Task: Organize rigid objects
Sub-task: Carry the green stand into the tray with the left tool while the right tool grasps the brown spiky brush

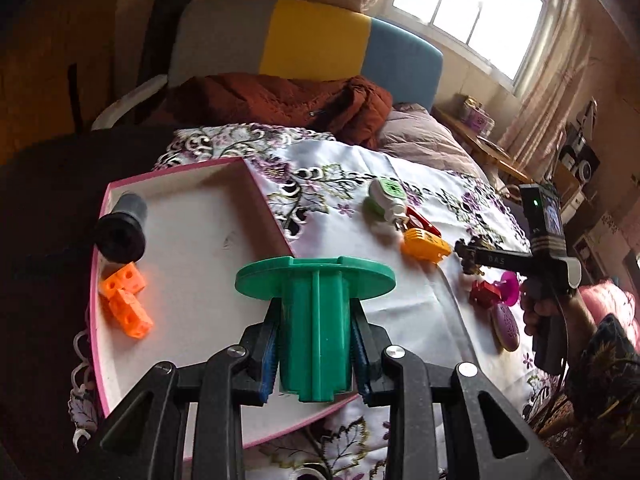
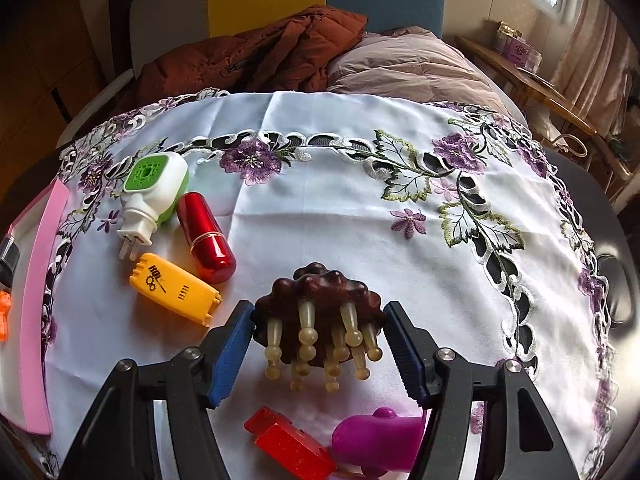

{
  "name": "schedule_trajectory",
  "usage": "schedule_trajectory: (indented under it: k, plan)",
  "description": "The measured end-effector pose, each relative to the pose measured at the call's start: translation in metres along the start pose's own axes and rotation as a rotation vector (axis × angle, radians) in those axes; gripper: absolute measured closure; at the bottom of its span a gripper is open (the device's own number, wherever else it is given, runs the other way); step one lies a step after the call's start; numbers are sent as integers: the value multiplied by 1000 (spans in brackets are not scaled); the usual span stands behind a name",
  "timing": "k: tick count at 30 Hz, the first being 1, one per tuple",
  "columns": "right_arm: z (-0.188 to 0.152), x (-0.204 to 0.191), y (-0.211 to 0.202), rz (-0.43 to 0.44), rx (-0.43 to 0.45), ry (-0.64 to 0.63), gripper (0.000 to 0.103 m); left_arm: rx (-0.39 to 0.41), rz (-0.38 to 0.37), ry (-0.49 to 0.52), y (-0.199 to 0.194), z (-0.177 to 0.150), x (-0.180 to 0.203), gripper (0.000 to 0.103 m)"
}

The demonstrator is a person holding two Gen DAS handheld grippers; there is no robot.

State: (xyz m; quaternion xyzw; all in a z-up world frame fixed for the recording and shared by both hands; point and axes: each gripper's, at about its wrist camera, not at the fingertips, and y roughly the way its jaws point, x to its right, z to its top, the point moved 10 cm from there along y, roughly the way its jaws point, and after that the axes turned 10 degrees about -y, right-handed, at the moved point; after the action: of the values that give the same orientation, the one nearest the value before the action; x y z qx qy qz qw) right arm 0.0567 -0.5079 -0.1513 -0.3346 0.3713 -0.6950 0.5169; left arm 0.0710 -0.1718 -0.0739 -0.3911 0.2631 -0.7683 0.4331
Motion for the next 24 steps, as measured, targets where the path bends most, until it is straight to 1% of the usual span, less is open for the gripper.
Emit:
schedule_trajectory:
  k: [4,6,9,12,14,18,24]
  plan:
    - [0,0,0,-3,-1,-5,37,-7,29,-132,0,19,-54,73]
    - [0,-1,0,-4,-3,-7,37,-6,42,-156,1,28,-70,73]
    - [1,-1,0,-7,-4,-13,37,12,63,-146,6,46,-81,73]
    - [1,-1,0,-9,-5,-16,37,17,66,-138,22,66,-85,73]
    - [0,-1,0,-8,-5,-18,37,22,97,-124,38,80,-89,73]
    - [1,-1,0,-5,-6,-17,37,-17,121,-148,70,97,-101,73]
    - [1,-1,1,-6,-6,-21,36,-29,196,-98,105,115,-111,72]
